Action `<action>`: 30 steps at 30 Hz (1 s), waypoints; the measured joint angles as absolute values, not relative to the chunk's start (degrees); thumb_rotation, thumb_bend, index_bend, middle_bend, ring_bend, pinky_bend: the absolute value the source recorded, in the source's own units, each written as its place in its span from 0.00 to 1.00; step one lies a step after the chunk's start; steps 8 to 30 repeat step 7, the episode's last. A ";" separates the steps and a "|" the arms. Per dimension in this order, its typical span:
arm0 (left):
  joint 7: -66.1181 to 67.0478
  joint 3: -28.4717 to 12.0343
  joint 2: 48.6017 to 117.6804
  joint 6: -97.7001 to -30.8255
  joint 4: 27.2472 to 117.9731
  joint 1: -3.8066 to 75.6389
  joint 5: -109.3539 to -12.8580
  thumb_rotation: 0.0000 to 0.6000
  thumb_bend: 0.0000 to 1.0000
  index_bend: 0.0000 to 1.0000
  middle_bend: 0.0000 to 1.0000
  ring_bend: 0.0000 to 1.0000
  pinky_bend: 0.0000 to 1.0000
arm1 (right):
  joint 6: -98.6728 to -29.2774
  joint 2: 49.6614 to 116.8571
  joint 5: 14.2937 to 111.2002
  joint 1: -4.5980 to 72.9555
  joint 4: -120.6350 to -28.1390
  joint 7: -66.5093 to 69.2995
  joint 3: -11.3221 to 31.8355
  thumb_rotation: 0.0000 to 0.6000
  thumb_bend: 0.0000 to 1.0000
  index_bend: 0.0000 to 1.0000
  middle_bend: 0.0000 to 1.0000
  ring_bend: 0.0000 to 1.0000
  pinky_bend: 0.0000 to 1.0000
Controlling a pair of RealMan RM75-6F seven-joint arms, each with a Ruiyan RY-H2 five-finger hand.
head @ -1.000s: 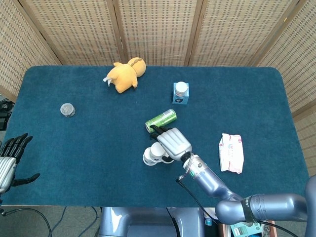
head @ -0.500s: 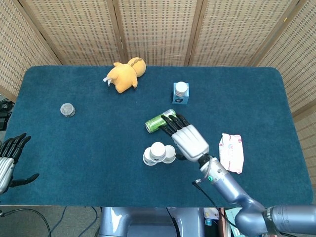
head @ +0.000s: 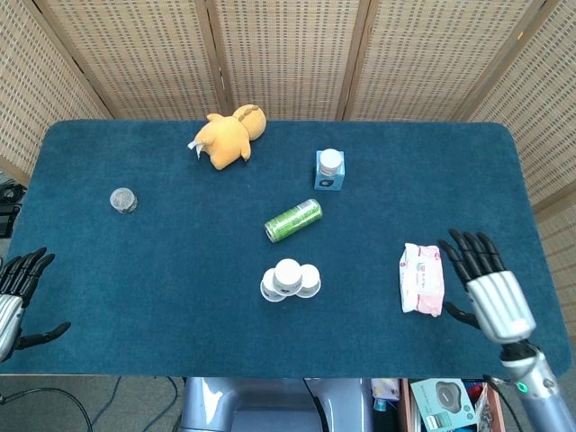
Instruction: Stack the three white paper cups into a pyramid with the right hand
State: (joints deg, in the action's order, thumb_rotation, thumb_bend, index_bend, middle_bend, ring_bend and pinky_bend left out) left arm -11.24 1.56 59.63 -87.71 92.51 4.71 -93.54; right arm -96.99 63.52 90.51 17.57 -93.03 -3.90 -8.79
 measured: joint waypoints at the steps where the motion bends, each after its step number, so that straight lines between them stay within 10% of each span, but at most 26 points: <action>1: -11.18 1.58 59.67 -87.82 92.50 4.65 -93.63 1.00 0.17 0.00 0.00 0.00 0.00 | -98.43 63.85 91.07 15.59 -91.23 -2.85 -9.39 1.00 0.00 0.00 0.00 0.00 0.00; 30: -10.50 1.93 60.07 -88.64 92.53 4.13 -94.31 1.00 0.17 0.00 0.00 0.00 0.00 | -103.08 65.64 92.75 10.48 -87.32 0.31 -9.76 1.00 0.00 0.00 0.00 0.00 0.00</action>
